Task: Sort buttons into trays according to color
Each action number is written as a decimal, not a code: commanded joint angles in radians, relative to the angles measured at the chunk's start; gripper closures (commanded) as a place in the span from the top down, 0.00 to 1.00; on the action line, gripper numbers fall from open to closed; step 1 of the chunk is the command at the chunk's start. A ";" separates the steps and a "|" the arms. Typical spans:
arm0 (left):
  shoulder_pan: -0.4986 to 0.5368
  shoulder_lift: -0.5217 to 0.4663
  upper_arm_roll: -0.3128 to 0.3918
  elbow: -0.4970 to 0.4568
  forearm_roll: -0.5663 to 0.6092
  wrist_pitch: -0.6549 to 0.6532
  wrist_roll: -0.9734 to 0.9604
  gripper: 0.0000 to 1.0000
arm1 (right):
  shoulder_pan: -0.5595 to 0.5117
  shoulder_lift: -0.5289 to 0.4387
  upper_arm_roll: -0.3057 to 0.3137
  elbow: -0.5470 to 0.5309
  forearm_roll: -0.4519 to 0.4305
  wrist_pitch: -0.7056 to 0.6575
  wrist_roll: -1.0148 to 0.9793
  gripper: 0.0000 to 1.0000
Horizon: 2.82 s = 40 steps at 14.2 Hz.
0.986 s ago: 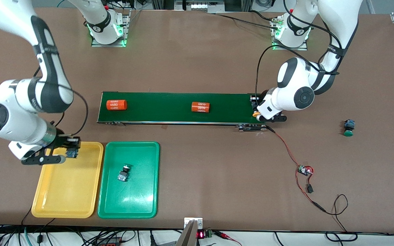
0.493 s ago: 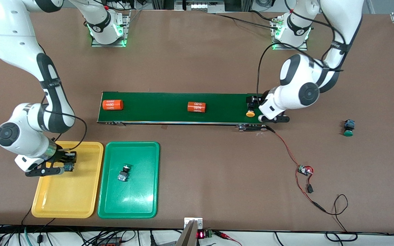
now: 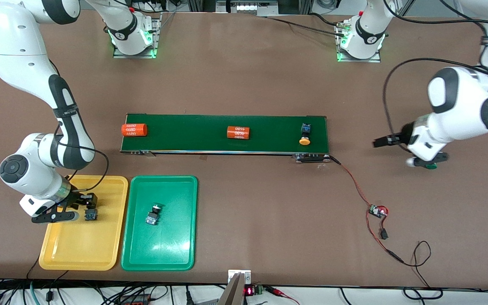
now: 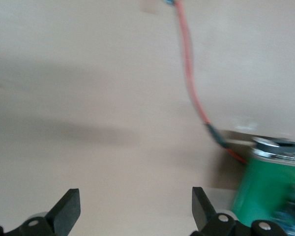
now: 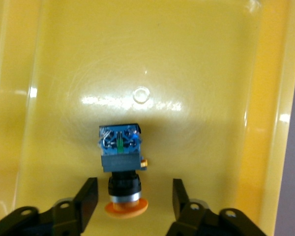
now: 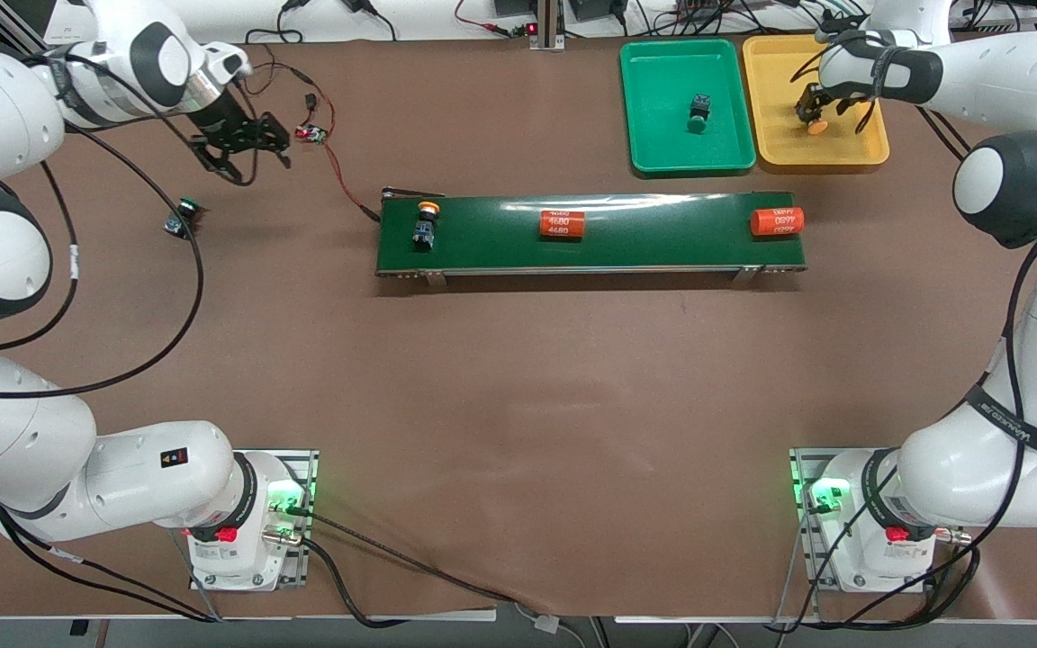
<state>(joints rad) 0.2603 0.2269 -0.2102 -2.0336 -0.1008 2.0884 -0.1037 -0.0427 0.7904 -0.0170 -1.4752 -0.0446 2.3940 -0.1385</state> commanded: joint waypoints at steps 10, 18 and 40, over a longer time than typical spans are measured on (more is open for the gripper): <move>0.106 0.233 -0.011 0.193 0.337 -0.001 0.372 1.00 | 0.138 -0.580 0.135 -0.346 0.012 -0.455 0.419 1.00; 0.252 0.379 -0.011 0.340 0.342 0.002 0.639 1.00 | 0.451 -0.697 0.135 -0.691 0.006 -0.144 0.870 1.00; 0.327 0.454 -0.009 0.253 0.372 0.013 0.682 1.00 | 0.517 -0.614 0.135 -0.682 -0.009 -0.012 0.763 1.00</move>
<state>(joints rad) 0.5623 0.6939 -0.2083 -1.7577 0.2423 2.0996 0.5660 0.4671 0.1697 0.1252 -2.1641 -0.0442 2.3761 0.6378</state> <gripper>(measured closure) 0.000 0.000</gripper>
